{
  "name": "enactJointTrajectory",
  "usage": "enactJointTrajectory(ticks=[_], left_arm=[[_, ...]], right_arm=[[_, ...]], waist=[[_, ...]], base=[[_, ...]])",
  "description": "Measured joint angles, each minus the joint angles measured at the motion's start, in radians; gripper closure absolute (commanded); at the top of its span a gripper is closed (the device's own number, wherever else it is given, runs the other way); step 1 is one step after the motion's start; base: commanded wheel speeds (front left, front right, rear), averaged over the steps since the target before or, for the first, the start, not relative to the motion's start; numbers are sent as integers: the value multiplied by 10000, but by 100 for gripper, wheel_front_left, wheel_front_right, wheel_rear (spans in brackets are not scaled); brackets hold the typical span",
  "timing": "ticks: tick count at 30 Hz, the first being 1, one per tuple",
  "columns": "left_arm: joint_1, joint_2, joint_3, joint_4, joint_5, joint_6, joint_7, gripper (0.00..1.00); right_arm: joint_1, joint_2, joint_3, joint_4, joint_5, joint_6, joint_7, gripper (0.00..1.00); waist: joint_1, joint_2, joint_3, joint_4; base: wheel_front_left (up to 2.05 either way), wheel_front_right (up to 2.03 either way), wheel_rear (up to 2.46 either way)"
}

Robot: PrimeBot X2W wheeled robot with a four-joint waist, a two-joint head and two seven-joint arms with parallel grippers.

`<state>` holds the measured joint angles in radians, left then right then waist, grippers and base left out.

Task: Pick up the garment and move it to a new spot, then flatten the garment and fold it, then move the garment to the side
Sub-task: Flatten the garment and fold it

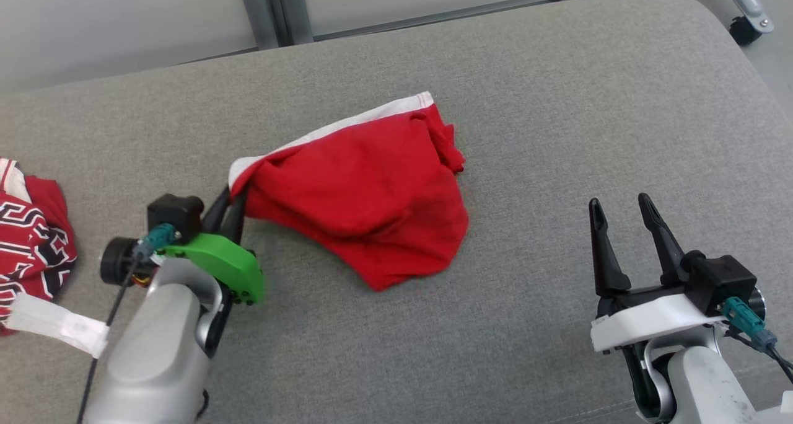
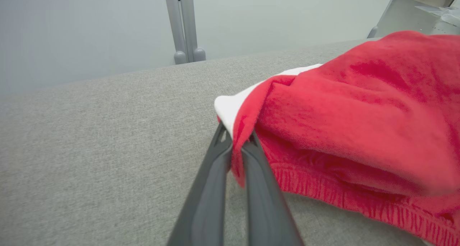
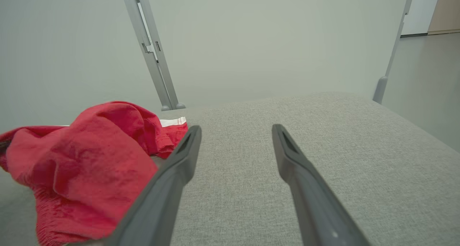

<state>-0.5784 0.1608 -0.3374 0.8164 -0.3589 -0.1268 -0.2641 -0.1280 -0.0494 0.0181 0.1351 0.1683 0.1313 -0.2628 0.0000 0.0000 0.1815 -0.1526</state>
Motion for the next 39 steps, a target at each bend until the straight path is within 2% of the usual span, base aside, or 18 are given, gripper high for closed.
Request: enactJointTrajectory(ticks=[8,12,16,26,32,33,34,35,39], left_arm=[[-476,679,775,-1636,675,370,0,100],[-436,650,777,-2504,1022,441,-2,100],[289,357,320,-2886,1239,349,-2,100],[3132,-351,-1513,-2922,1471,125,42,100],[4269,-648,-2238,-2685,1214,75,127,100],[4343,-658,-2341,-2629,1185,65,182,92],[4453,-681,-2458,-2592,1137,44,207,62],[4547,-734,-2548,-2602,1095,38,203,0],[4587,-853,-2545,-2907,938,44,115,0]], right_arm=[[213,2,54,123,0,0,0,0],[323,2,36,140,0,0,0,0],[469,0,-2,144,10,0,0,0],[646,2,-98,63,105,0,0,0],[660,2,-102,86,88,0,0,0],[660,2,-98,88,86,0,0,0],[661,0,-75,96,73,0,0,0],[661,2,-69,109,65,0,0,0],[712,2,-82,142,61,0,0,0]], waist=[[0,0,-523,177],[0,0,-779,248],[0,0,-959,384],[0,0,-985,836],[0,0,-1002,1192],[0,0,-1012,1239],[0,0,-1027,1294],[0,0,-1044,1347],[0,0,-1142,1502]], base=[[0,0,0],[0,0,0],[0,0,0],[0,0,0],[0,0,0],[0,0,0],[0,0,0],[0,0,0],[0,0,0]])
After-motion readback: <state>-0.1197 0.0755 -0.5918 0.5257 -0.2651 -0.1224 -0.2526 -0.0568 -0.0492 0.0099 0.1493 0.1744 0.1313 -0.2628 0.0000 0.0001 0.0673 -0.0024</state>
